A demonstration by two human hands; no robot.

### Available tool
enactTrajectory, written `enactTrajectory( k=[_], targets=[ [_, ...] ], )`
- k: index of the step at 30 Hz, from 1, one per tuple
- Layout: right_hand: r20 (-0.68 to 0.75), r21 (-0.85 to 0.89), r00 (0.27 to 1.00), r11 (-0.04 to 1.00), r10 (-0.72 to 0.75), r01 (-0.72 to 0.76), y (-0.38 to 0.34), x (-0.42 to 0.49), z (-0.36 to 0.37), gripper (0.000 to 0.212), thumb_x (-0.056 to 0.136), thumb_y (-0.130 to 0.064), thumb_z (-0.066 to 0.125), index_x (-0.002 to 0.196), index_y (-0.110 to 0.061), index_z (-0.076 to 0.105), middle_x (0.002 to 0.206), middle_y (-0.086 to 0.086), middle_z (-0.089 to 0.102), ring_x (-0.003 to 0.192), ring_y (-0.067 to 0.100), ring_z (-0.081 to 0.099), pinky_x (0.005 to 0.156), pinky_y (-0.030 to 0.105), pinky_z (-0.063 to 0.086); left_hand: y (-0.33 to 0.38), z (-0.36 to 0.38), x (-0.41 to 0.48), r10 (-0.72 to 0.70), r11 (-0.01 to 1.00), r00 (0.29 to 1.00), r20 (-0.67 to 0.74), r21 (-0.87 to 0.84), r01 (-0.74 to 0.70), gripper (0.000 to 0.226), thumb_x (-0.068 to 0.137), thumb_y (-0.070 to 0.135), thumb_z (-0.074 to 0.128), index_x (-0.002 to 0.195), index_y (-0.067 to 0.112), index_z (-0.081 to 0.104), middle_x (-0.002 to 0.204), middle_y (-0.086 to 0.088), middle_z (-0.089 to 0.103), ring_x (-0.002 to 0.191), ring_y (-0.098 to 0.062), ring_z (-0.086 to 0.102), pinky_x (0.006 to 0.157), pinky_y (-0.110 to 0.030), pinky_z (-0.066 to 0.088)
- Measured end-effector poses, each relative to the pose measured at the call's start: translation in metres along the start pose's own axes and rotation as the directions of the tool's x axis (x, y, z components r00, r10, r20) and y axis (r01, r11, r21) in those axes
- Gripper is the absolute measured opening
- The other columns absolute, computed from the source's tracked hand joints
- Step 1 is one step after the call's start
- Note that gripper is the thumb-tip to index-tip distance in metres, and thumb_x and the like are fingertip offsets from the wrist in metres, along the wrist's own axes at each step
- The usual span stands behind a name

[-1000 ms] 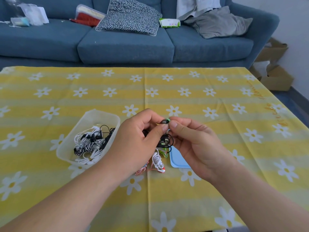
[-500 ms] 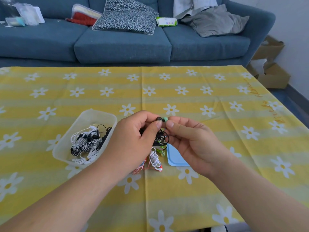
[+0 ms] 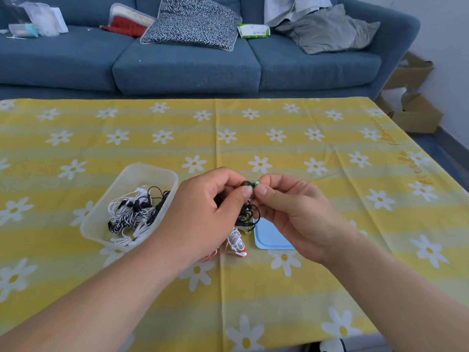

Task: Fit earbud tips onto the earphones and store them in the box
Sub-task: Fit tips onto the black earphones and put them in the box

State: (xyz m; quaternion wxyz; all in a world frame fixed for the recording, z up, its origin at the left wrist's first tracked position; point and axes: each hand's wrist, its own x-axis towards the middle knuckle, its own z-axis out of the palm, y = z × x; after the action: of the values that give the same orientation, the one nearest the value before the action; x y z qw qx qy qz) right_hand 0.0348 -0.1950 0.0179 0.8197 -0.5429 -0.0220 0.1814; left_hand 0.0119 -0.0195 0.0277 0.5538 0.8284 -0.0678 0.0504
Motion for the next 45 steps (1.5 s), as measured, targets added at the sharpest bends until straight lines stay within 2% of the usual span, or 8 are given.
enactTrajectory(
  k=[6, 14, 21, 27, 32, 35, 40, 45],
  targets=[
    [0.021, -0.010, 1.000, 1.000, -0.008, 0.009, 0.000, -0.002, 0.001, 0.004, 0.087, -0.005, 0.065, 0.087, -0.001, 0.065, 0.084, 0.017, 0.062, 0.073, 0.023, 0.061, 0.067, 0.030, 0.054, 0.000, 0.001, -0.003, 0.011, 1.000, 1.000, -0.021, -0.002, -0.011, 0.011, 0.094, 0.021, 0.071, 0.088, 0.029, 0.075, 0.074, 0.008, 0.074, 0.069, -0.017, 0.071, 0.066, -0.039, 0.055],
    [-0.037, -0.037, 0.999, 0.999, -0.012, 0.011, -0.002, -0.004, 0.002, 0.012, 0.082, -0.008, 0.070, 0.091, 0.000, 0.071, 0.082, 0.020, 0.066, 0.075, 0.028, 0.061, 0.071, 0.034, 0.053, -0.003, 0.000, 0.000, 0.005, 1.000, 1.000, -0.010, -0.027, -0.006, 0.007, 0.093, 0.023, 0.073, 0.089, 0.029, 0.074, 0.077, 0.004, 0.074, 0.072, -0.020, 0.069, 0.069, -0.037, 0.054],
    [-0.118, -0.091, 0.992, 0.995, -0.054, 0.043, -0.008, -0.006, 0.003, 0.017, 0.074, -0.008, 0.074, 0.089, 0.001, 0.073, 0.079, 0.020, 0.070, 0.074, 0.026, 0.068, 0.071, 0.030, 0.057, -0.003, 0.000, 0.001, -0.013, 0.998, 1.000, -0.002, -0.063, 0.013, 0.009, 0.094, 0.019, 0.071, 0.092, 0.026, 0.075, 0.076, 0.005, 0.075, 0.072, -0.022, 0.068, 0.067, -0.033, 0.053],
    [-0.097, -0.074, 0.995, 0.997, -0.038, 0.031, -0.009, -0.007, 0.004, 0.015, 0.074, -0.008, 0.074, 0.087, 0.000, 0.075, 0.083, 0.023, 0.070, 0.079, 0.028, 0.067, 0.075, 0.031, 0.057, -0.001, 0.002, 0.000, -0.004, 0.997, 1.000, -0.012, -0.074, 0.003, 0.012, 0.094, 0.017, 0.072, 0.087, 0.027, 0.073, 0.074, 0.005, 0.075, 0.071, -0.023, 0.068, 0.067, -0.035, 0.053],
    [-0.099, -0.038, 0.995, 0.999, -0.006, 0.002, -0.007, -0.008, 0.005, 0.019, 0.075, -0.010, 0.073, 0.089, 0.002, 0.074, 0.087, 0.025, 0.067, 0.081, 0.029, 0.064, 0.079, 0.034, 0.056, -0.003, 0.003, -0.001, 0.026, 0.997, 1.000, 0.003, -0.072, -0.025, 0.014, 0.094, 0.013, 0.071, 0.088, 0.025, 0.073, 0.076, 0.012, 0.076, 0.071, -0.014, 0.070, 0.064, -0.019, 0.052],
    [-0.097, -0.015, 0.995, 1.000, 0.014, -0.016, -0.008, -0.008, 0.005, 0.017, 0.074, -0.011, 0.073, 0.087, 0.000, 0.074, 0.081, 0.020, 0.068, 0.080, 0.028, 0.064, 0.079, 0.034, 0.055, -0.003, 0.003, 0.000, 0.012, 0.996, 1.000, 0.007, -0.085, -0.012, 0.012, 0.094, 0.012, 0.071, 0.089, 0.023, 0.073, 0.075, 0.010, 0.076, 0.070, -0.010, 0.069, 0.063, -0.013, 0.049],
    [-0.110, -0.044, 0.994, 0.999, 0.016, -0.021, -0.010, -0.007, 0.002, 0.016, 0.074, -0.009, 0.076, 0.085, 0.001, 0.072, 0.078, 0.018, 0.070, 0.075, 0.027, 0.065, 0.074, 0.032, 0.058, -0.005, 0.003, 0.001, 0.012, 0.999, 0.999, 0.037, -0.045, -0.010, 0.009, 0.095, 0.020, 0.070, 0.092, 0.028, 0.073, 0.079, 0.002, 0.076, 0.075, -0.022, 0.071, 0.073, -0.038, 0.053],
    [-0.181, -0.142, 0.983, 0.989, 0.023, -0.049, -0.011, -0.006, -0.005, 0.016, 0.081, 0.004, 0.075, 0.096, 0.004, 0.070, 0.078, 0.019, 0.069, 0.070, 0.026, 0.068, 0.068, 0.031, 0.059, -0.009, 0.007, 0.003, -0.044, 0.999, 0.997, 0.065, -0.002, 0.044, 0.008, 0.096, 0.023, 0.069, 0.091, 0.028, 0.071, 0.077, 0.002, 0.075, 0.073, -0.032, 0.069, 0.071, -0.045, 0.053]
  ],
)
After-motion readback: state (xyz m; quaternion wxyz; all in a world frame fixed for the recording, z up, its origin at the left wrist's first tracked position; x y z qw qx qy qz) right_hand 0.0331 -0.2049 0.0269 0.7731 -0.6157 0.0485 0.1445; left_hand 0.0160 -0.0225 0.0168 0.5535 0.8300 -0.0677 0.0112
